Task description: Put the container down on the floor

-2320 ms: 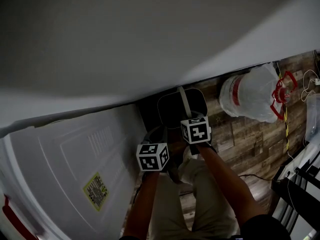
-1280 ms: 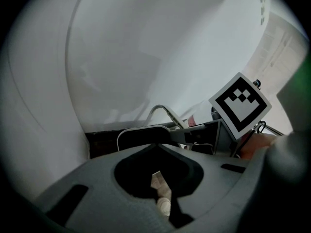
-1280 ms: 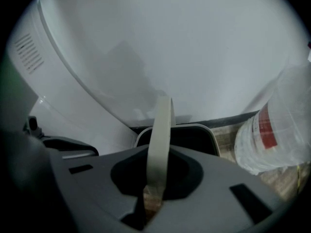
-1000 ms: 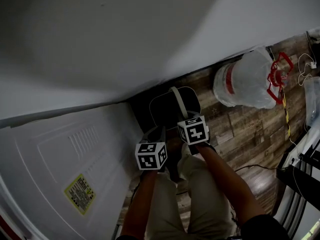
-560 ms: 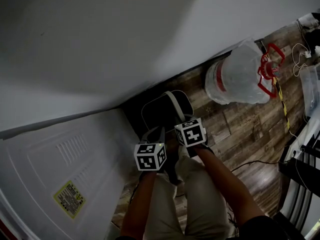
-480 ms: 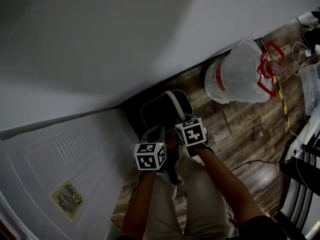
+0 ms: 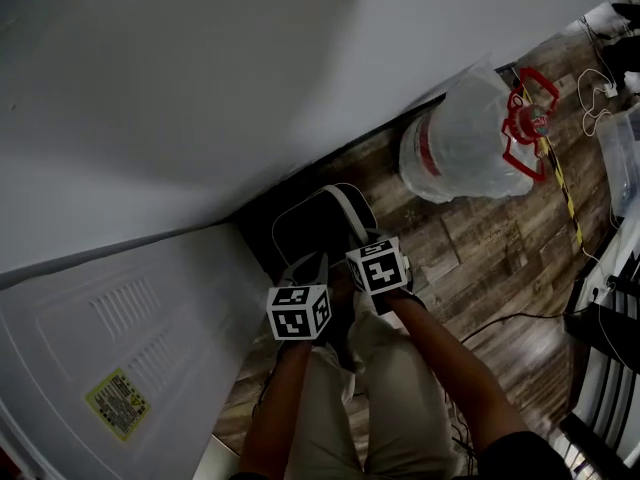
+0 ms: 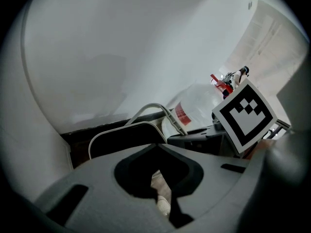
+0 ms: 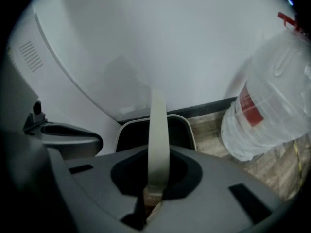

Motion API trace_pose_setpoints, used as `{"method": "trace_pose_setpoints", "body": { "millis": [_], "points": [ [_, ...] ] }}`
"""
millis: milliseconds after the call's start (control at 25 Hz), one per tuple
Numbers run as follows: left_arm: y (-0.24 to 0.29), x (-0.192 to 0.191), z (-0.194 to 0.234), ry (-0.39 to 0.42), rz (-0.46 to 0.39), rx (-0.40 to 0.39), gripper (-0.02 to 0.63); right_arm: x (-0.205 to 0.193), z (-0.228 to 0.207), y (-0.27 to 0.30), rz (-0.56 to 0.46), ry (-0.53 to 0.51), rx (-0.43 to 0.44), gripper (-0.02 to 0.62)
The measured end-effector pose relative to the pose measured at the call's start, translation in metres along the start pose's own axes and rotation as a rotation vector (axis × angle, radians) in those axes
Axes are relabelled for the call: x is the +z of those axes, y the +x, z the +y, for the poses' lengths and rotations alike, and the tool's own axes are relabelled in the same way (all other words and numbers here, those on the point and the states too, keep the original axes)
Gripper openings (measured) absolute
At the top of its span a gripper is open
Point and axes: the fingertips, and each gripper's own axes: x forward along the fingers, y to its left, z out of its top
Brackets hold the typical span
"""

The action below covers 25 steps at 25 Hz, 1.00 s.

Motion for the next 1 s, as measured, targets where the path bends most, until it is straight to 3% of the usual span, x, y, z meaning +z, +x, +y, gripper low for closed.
{"method": "trace_pose_setpoints", "body": {
  "millis": [1000],
  "points": [
    [0.049, -0.021, -0.030, 0.085, 0.086, -0.092, 0.015, -0.006, -0.050, 0.013, -0.062, 0.072, -0.052, 0.032]
  ]
}}
